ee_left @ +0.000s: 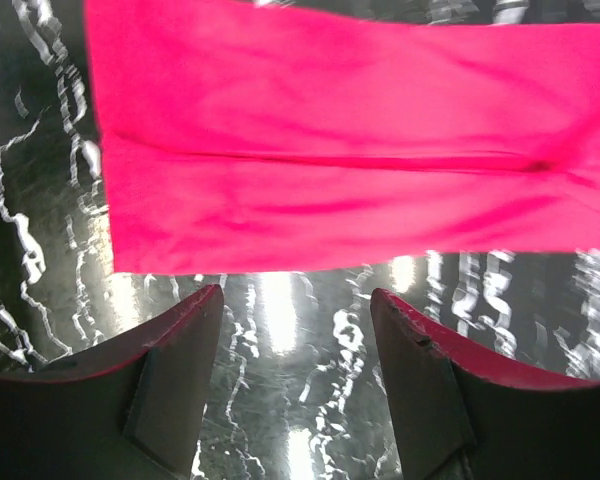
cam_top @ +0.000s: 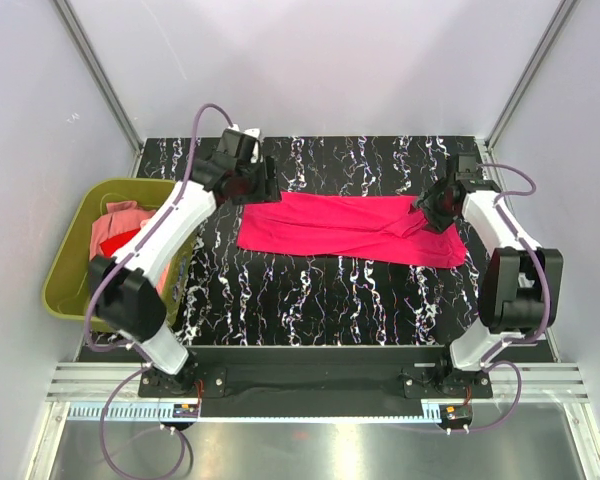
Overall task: Fold and stack the t-shirts
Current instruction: Fold the tshirt
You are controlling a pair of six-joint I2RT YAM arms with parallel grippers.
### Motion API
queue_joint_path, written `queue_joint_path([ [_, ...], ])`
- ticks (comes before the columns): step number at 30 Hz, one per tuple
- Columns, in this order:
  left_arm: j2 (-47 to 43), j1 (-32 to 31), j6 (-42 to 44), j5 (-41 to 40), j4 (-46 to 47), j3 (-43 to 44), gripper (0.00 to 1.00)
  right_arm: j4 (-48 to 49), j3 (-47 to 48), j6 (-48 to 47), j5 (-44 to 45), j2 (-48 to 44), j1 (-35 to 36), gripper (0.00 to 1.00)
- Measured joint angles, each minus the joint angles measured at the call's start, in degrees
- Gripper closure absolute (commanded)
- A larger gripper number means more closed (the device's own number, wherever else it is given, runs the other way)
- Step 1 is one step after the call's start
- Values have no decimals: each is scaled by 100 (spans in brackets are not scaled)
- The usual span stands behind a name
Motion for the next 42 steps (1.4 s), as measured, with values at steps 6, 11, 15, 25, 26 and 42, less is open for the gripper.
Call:
queue_joint_path([
  [6, -732, 0, 151, 492, 299, -979, 32, 271, -9, 479, 15, 551, 101, 38],
  [11, -761, 0, 306, 562, 247, -1338, 32, 352, -9, 758, 20, 938, 170, 38],
  [15, -802, 0, 369, 562, 282, -1370, 32, 474, -9, 909, 15, 1040, 313, 39],
  [25, -815, 0, 391, 557, 299, -1373, 32, 680, 129, 1016, 46, 1311, 378, 46],
  [26, -815, 0, 391, 555, 299, -1373, 32, 745, 188, 1019, 46, 1370, 380, 48],
  [42, -813, 0, 389, 531, 372, -1589, 32, 1126, 1923, -31, -538, 2026, 511, 50],
])
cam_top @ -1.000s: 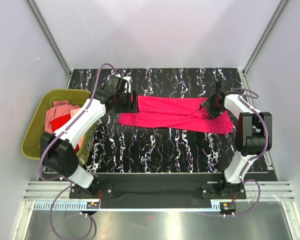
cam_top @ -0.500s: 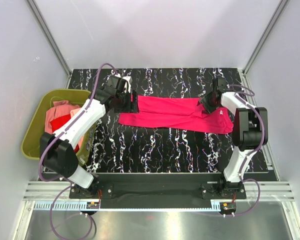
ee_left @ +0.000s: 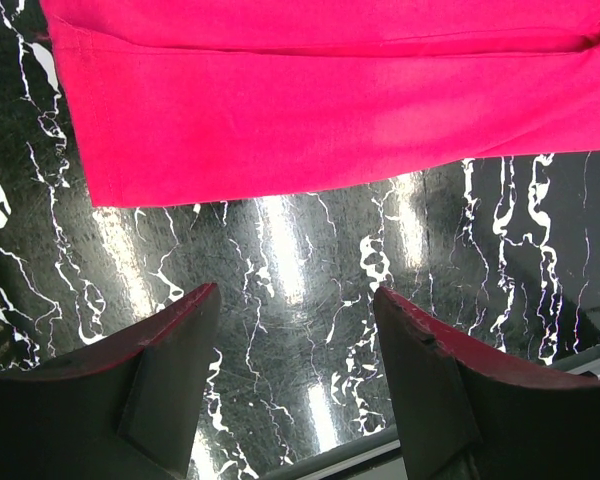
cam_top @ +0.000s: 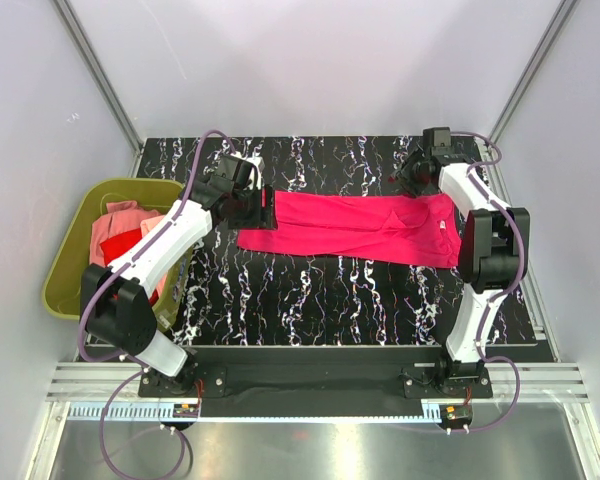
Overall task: Fold and stack the t-shirts
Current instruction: Fold the tshirt
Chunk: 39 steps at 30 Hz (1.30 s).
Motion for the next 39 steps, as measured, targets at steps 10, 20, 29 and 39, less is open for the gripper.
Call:
queue_joint_path([
  [10, 0, 0, 0, -11, 55, 0, 32, -1305, -970, 713, 848, -664, 9, 57],
  [20, 0, 0, 0, -13, 55, -2, 32, -1860, -968, 1755, 1001, -529, 11, 56],
  [29, 0, 0, 2, -39, 52, -2, 32, -1926, -813, 2218, 1174, -236, 11, 55],
  [39, 2, 0, 7, -39, 52, -2, 32, -1794, -389, 2256, 1215, 181, 11, 59],
])
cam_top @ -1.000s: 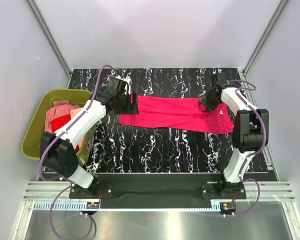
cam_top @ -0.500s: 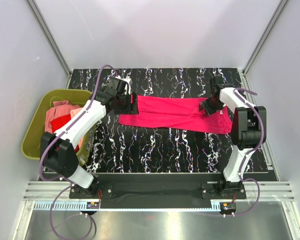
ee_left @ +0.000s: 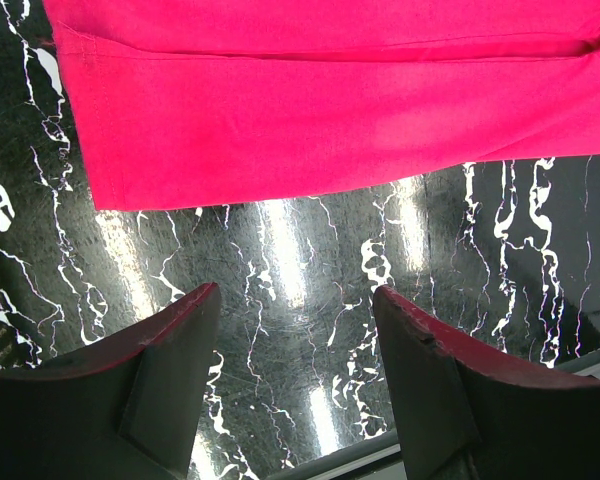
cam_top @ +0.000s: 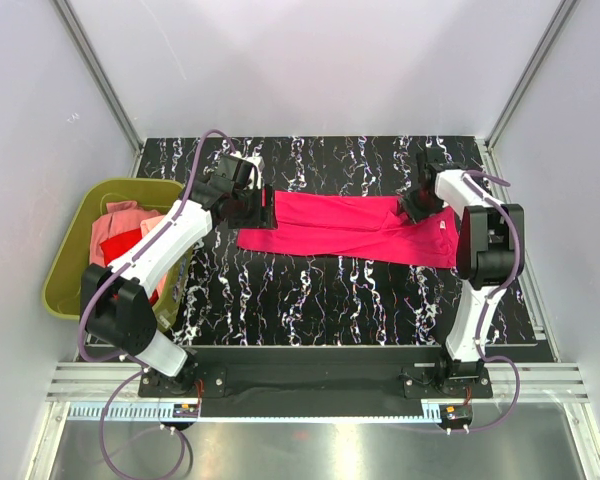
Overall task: Fold and stack the t-shirts
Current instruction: Fold the tshirt
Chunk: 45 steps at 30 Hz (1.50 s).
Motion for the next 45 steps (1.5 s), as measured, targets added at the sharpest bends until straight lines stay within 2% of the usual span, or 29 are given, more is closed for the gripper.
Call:
queue_joint_path([
  [4, 0, 0, 0, 2, -2, 0, 32, 236, 74, -94, -33, 162, 0, 68],
  [8, 7, 0, 0, 2, 0, 0, 32, 382, 299, -372, -55, 343, 0, 69],
  [18, 85, 0, 11, 9, 7, 0, 32, 894, 693, -2111, -844, 444, 13, 59],
  [23, 85, 0, 13, 122, 39, -2, 31, 361, 1027, -2684, -527, 415, 24, 59],
  [28, 85, -59, -70, 476, 184, 9, 31, -190, 1080, -2734, -79, 131, -42, 62],
  [31, 85, -129, -157, 772, 251, 74, 31, -94, 737, -2721, -26, -109, -136, 60],
  [32, 85, -138, -162, 831, 273, 96, 31, -50, 623, -2715, -24, -160, -162, 56],
  [35, 85, -175, -151, 903, 302, 184, 31, 109, 297, -2636, -20, -195, -234, 53],
  [39, 87, -175, -116, 861, 293, 203, 31, 291, 46, -2387, -107, -160, -273, 55],
  [45, 190, -175, -101, 826, 293, 203, 32, 531, 181, -1963, -389, 149, -258, 59],
])
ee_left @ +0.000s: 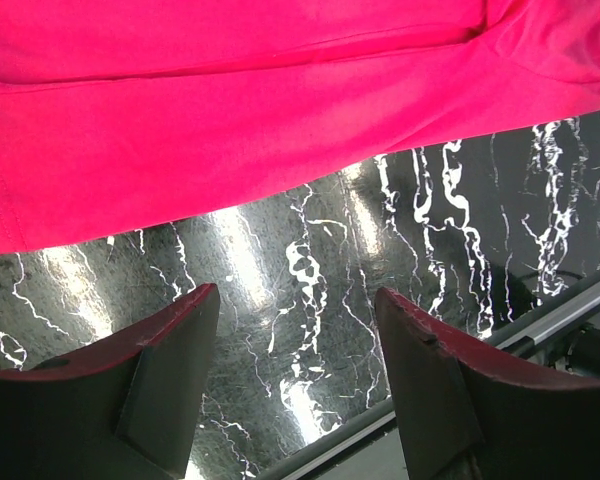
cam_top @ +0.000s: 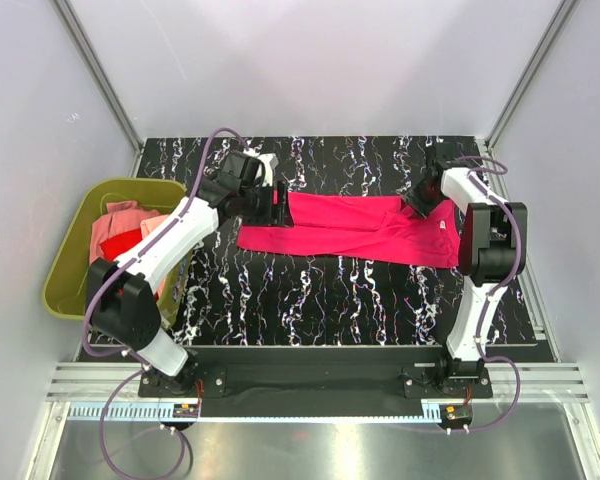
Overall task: Fold and stack the t-shirts
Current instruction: Fold the tshirt
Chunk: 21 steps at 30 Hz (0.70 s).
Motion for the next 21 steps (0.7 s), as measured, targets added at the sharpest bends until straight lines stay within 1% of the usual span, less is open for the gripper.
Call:
queue_joint_path([
  [6, 138, 0, 28, -42, -9, -11, 32, 4, 389, 249, -142, 409, 61, 59],
  [10, 153, 0, 68, -87, -33, -11, 32, -13, 457, 380, -155, 474, 160, 62],
  [13, 184, 0, 76, -101, -48, -11, 32, -22, 680, 435, -203, 575, 264, 66],
  [18, 223, 0, 105, -146, -125, -11, 32, -2, 911, 474, -293, 719, 404, 80],
  [20, 227, 0, 116, -184, -136, -11, 32, -13, 949, 487, -293, 756, 431, 80],
  [21, 227, 0, 118, -192, -140, -11, 32, -31, 964, 490, -286, 767, 439, 76],
])
